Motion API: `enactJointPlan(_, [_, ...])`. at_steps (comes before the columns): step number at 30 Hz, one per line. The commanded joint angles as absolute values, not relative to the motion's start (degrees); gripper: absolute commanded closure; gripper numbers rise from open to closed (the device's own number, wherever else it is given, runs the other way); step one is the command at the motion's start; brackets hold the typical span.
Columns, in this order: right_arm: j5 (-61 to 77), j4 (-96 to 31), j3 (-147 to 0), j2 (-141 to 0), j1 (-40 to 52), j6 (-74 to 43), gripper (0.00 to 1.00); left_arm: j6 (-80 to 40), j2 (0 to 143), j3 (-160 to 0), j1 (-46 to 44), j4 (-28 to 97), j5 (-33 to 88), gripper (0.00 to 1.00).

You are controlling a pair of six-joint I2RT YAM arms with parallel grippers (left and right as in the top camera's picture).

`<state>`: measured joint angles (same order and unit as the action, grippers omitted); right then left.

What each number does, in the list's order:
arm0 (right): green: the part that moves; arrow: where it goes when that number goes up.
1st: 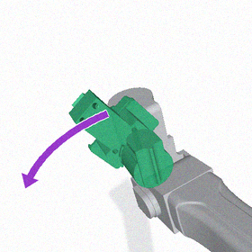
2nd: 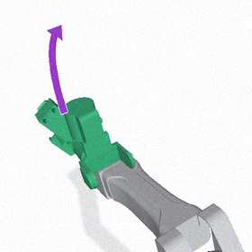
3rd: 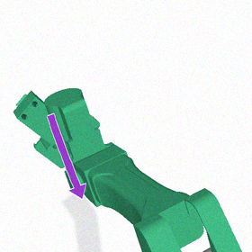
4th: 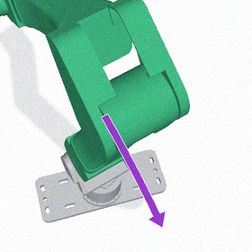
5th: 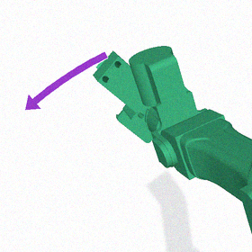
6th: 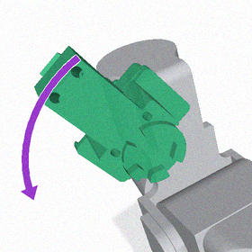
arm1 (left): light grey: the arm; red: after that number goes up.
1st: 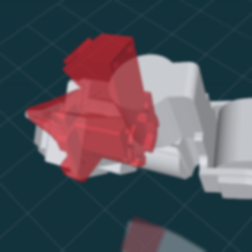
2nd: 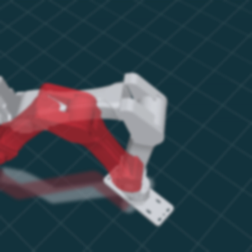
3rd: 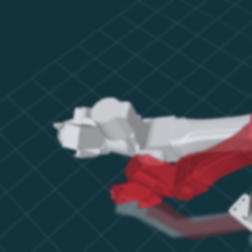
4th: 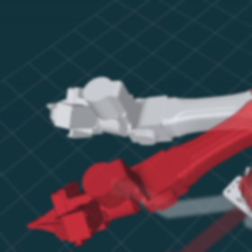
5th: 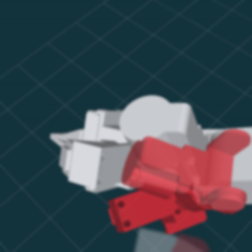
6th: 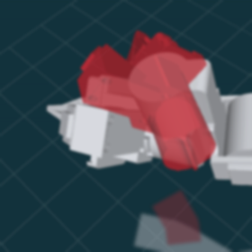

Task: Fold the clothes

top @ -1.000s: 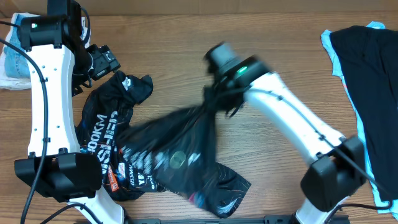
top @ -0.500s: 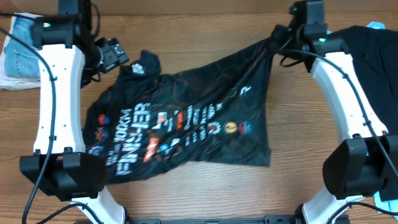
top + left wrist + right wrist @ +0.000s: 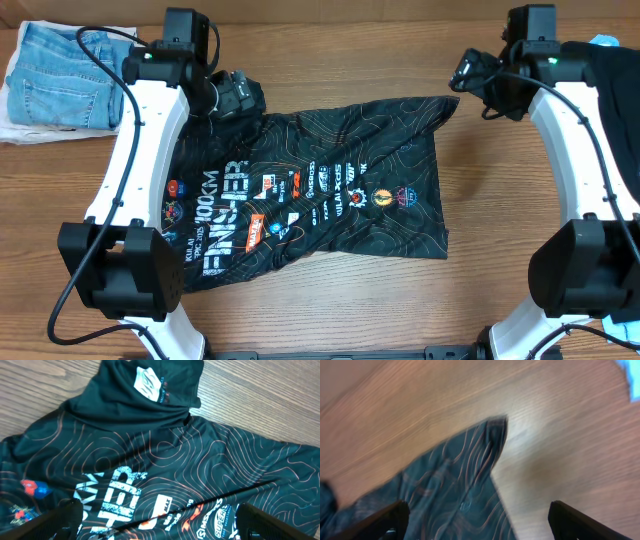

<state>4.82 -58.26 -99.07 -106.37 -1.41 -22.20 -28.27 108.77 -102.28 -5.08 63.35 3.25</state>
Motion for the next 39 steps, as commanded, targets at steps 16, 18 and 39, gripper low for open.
enactJointPlan(16, [19.0,-64.1,-87.6,-106.5,5.2,-16.5,0.89,-27.0,123.7,-99.0,-5.3,62.1,7.7,0.96])
enactJointPlan(18, [19.2,-59.6,-83.8,-106.5,5.2,-16.6,0.93,-26.9,124.7,-99.0,-5.3,61.4,7.4,0.96])
enactJointPlan(39, [14.8,-41.4,-67.5,-106.5,5.1,-20.6,0.94,-26.3,128.3,-99.0,-3.2,52.8,1.1,0.96])
